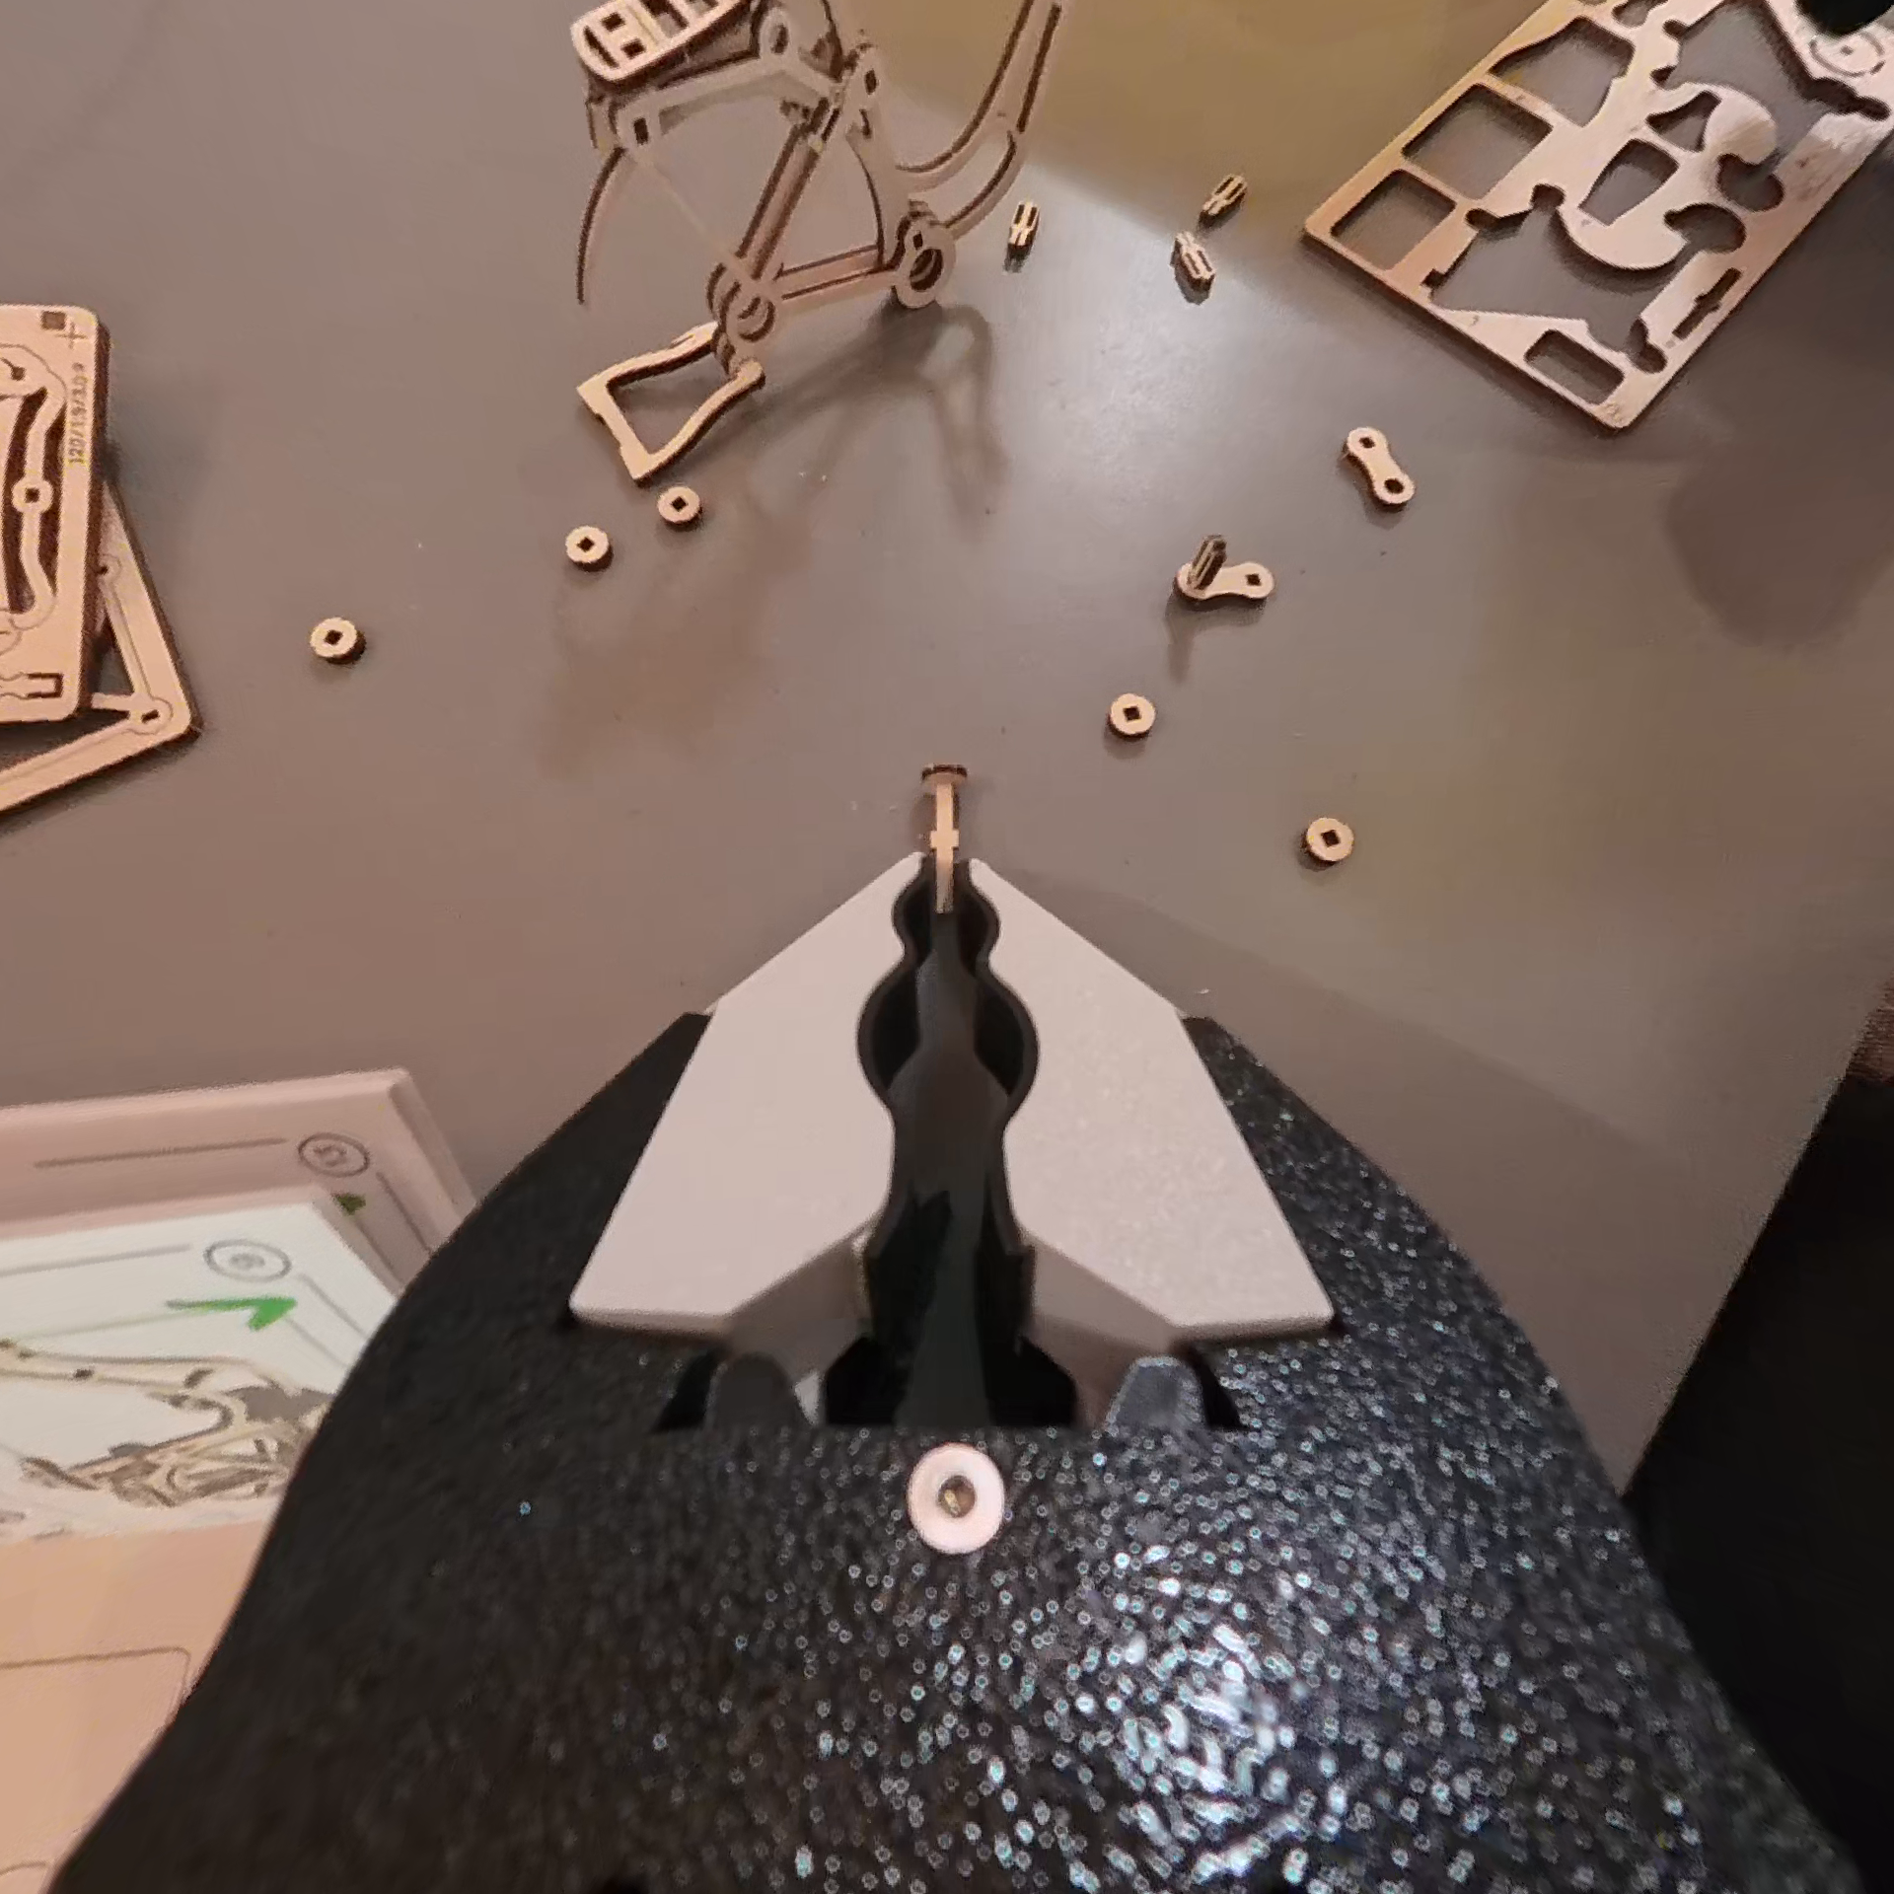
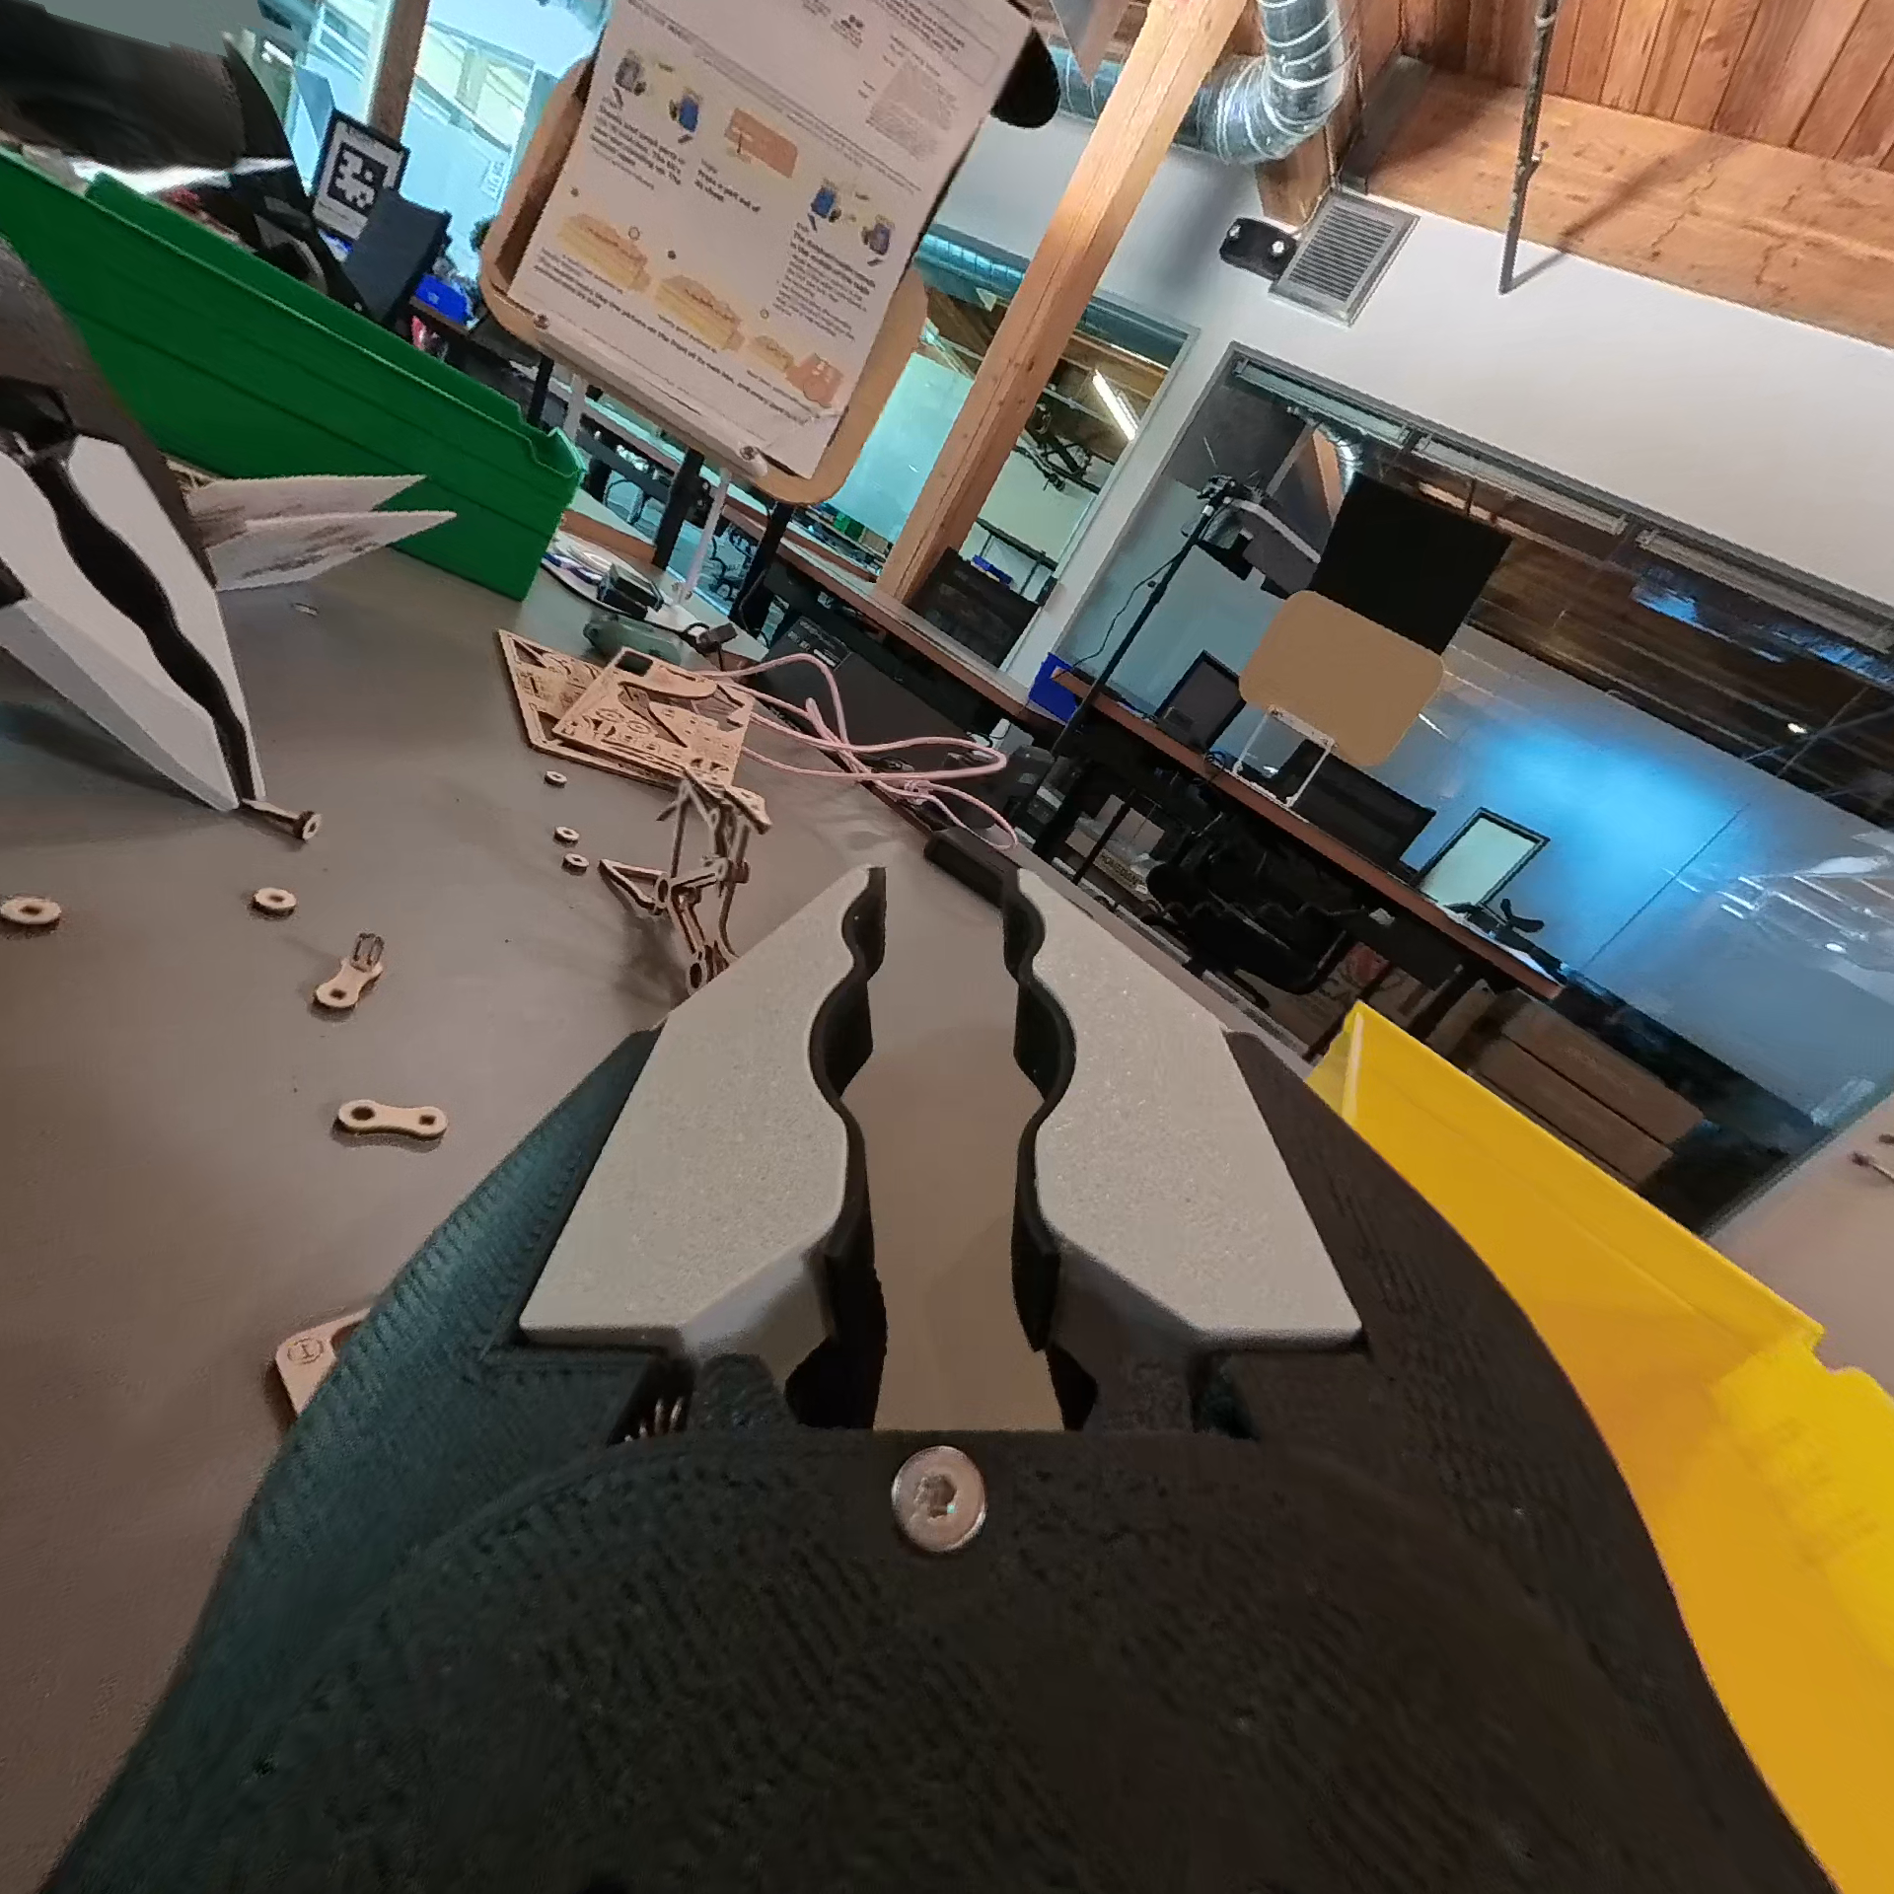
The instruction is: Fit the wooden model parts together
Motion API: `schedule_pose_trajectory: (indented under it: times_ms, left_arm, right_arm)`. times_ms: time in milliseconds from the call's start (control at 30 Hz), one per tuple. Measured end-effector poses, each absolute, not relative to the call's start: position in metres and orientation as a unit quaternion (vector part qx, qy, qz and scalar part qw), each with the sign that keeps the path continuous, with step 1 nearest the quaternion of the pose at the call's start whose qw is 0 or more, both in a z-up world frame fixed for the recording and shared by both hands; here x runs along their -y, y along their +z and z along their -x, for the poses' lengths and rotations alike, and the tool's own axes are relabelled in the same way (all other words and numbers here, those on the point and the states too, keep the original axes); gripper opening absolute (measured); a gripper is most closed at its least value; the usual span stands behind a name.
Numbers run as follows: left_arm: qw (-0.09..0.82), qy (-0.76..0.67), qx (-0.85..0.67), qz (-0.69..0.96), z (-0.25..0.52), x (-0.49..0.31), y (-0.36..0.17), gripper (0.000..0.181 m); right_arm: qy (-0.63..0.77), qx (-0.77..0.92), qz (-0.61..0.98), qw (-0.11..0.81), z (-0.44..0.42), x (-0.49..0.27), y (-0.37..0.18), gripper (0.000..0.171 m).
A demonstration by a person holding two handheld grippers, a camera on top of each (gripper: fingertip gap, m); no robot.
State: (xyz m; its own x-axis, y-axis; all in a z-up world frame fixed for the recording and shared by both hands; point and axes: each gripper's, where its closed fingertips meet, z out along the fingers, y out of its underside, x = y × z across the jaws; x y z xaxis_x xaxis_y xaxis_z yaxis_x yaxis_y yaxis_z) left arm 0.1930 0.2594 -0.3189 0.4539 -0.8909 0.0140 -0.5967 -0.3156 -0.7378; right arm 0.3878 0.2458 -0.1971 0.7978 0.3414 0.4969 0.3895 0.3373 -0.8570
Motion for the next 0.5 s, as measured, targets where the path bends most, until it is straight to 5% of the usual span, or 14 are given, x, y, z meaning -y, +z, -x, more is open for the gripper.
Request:
schedule_pose_trajectory:
  times_ms: [233, 500]
  left_arm:
    - [0.514, -0.237, -0.474, 0.675, -0.214, -0.255, -0.264, 0.001]
    - [0.72, -0.206, -0.431, 0.503, -0.219, -0.243, -0.189, 0.001]
  right_arm:
    - [0.015, 0.401, 0.547, 0.734, -0.319, -0.233, -0.187, 0.031]
    - [0.211, 0.431, 0.476, 0.737, -0.254, -0.222, -0.16, 0.037]
